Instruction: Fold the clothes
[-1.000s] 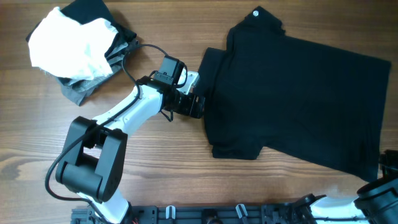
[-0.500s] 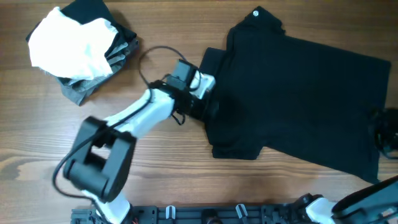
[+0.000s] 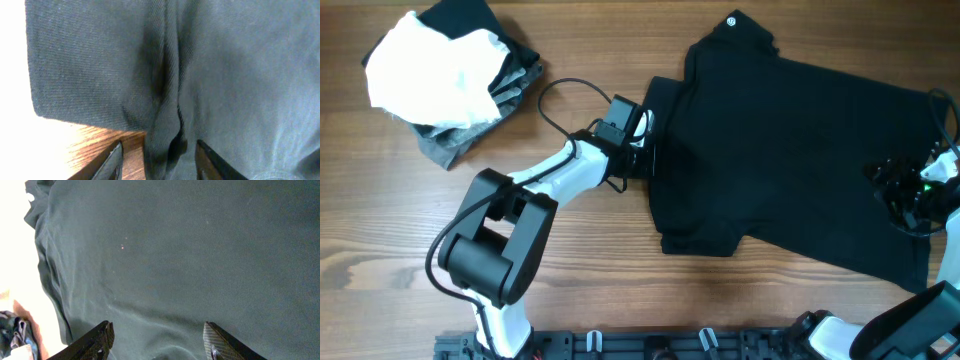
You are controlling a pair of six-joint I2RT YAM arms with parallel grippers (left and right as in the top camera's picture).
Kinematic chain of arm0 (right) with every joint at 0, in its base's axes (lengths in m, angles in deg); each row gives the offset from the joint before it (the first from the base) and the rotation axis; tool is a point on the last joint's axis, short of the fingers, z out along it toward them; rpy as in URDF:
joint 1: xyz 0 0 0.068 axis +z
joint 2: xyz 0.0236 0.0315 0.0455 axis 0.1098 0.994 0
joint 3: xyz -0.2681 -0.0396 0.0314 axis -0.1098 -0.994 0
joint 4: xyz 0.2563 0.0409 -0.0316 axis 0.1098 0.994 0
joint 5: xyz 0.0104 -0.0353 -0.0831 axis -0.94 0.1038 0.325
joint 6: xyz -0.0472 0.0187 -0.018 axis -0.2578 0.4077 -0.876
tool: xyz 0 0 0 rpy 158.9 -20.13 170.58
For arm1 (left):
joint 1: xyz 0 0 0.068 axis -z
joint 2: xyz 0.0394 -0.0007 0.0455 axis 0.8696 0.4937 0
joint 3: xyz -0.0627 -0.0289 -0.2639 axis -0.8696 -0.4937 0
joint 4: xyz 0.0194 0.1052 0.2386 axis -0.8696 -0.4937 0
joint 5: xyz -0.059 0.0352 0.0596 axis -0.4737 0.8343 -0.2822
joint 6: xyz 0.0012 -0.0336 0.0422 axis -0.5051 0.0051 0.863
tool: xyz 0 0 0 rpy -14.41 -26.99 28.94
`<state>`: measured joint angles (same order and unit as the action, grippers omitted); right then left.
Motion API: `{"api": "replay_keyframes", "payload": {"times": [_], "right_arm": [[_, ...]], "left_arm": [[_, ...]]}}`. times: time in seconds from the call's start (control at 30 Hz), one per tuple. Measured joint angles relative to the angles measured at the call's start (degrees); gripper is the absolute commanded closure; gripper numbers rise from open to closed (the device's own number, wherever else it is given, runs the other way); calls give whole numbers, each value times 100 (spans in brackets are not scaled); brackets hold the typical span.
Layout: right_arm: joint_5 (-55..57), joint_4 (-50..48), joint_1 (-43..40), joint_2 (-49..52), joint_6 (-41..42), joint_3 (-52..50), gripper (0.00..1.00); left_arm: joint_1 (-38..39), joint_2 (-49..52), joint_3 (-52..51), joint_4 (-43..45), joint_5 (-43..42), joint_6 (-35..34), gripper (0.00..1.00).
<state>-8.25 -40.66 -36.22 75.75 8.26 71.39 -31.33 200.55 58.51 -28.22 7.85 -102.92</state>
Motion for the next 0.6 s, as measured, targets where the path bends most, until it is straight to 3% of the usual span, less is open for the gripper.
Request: {"api": "replay_keyframes", "payload": {"times": [0.1, 0.23, 0.37, 0.5, 0.53, 0.6], "right_arm": [[28, 28, 0, 0, -2, 0, 38], [57, 44, 0, 0, -2, 0, 38], [413, 11, 0, 0, 96, -72, 37], [863, -83, 0, 2, 374, -446, 48], [927, -68, 0, 2, 413, -494, 54], [1139, 85, 0, 2, 584, -634, 72]], "left_arm": [[0, 127, -2, 144, -140, -79, 96], [-57, 157, -2, 31, -223, -94, 96], [-621, 98, 70, -793, -474, -90, 96], [-2339, -160, 28, -1943, -313, 101, 96], [-2616, -205, 24, -2061, -278, 170, 96], [-2981, -304, 20, -2280, -267, 382, 85]]}}
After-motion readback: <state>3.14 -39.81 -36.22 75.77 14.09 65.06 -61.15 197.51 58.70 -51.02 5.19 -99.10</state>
